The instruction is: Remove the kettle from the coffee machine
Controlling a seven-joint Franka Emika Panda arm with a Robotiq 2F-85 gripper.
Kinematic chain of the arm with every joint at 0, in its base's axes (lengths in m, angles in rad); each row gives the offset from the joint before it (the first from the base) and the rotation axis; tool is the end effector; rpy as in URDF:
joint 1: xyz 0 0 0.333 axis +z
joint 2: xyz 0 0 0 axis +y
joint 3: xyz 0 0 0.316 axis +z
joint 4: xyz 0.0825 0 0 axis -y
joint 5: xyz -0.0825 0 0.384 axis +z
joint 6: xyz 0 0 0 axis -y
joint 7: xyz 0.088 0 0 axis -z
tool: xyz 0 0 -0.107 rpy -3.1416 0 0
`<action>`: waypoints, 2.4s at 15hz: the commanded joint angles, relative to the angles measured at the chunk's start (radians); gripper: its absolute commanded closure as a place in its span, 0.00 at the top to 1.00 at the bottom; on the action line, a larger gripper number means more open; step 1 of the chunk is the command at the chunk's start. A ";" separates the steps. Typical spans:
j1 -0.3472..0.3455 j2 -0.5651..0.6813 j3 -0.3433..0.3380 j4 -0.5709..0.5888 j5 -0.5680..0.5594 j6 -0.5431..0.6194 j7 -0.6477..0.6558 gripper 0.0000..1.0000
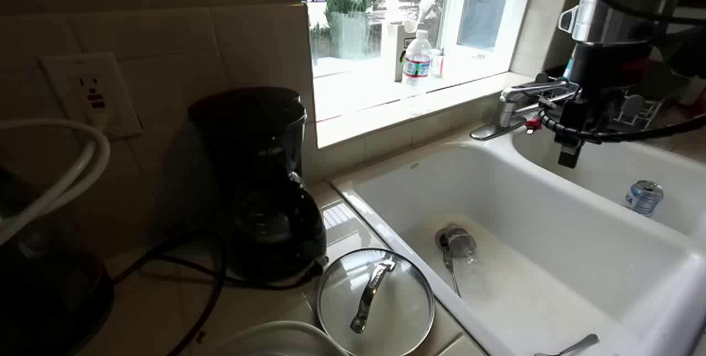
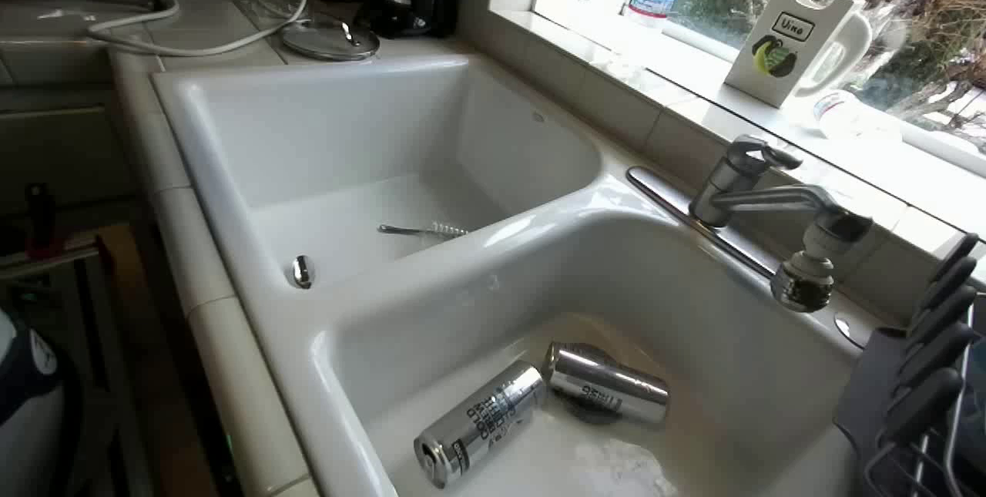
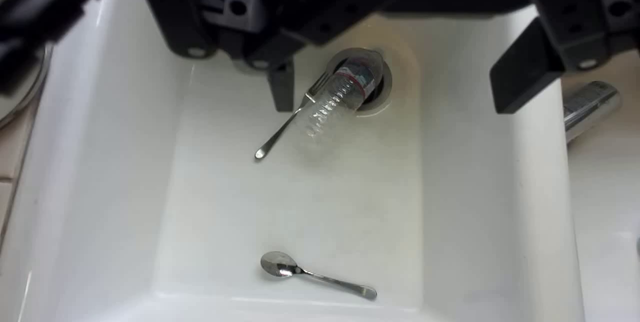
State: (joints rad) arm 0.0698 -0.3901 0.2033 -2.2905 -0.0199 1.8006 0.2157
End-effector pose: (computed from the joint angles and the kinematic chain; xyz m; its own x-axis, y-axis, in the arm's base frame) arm 0.4075 0.1185 0.4918 0.9957 0.0389 -0.0840 0.0485 -0.9920 0.1162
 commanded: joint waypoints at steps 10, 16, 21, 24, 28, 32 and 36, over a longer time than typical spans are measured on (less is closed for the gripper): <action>0.038 0.136 0.060 0.151 0.010 -0.069 0.121 1.00; 0.127 0.454 0.168 0.456 0.029 -0.218 0.503 1.00; 0.204 0.481 0.127 0.454 0.024 -0.193 0.546 1.00; 0.197 0.463 0.114 0.453 0.024 -0.193 0.536 1.00; 0.207 0.504 0.110 0.495 0.014 -0.222 0.595 1.00; 0.277 0.585 0.134 0.573 -0.121 -0.163 0.550 1.00; 0.349 0.609 0.143 0.598 -0.160 -0.053 0.519 1.00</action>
State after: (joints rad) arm 0.3721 0.1869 0.3441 -1.7306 -0.1460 1.6932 0.7491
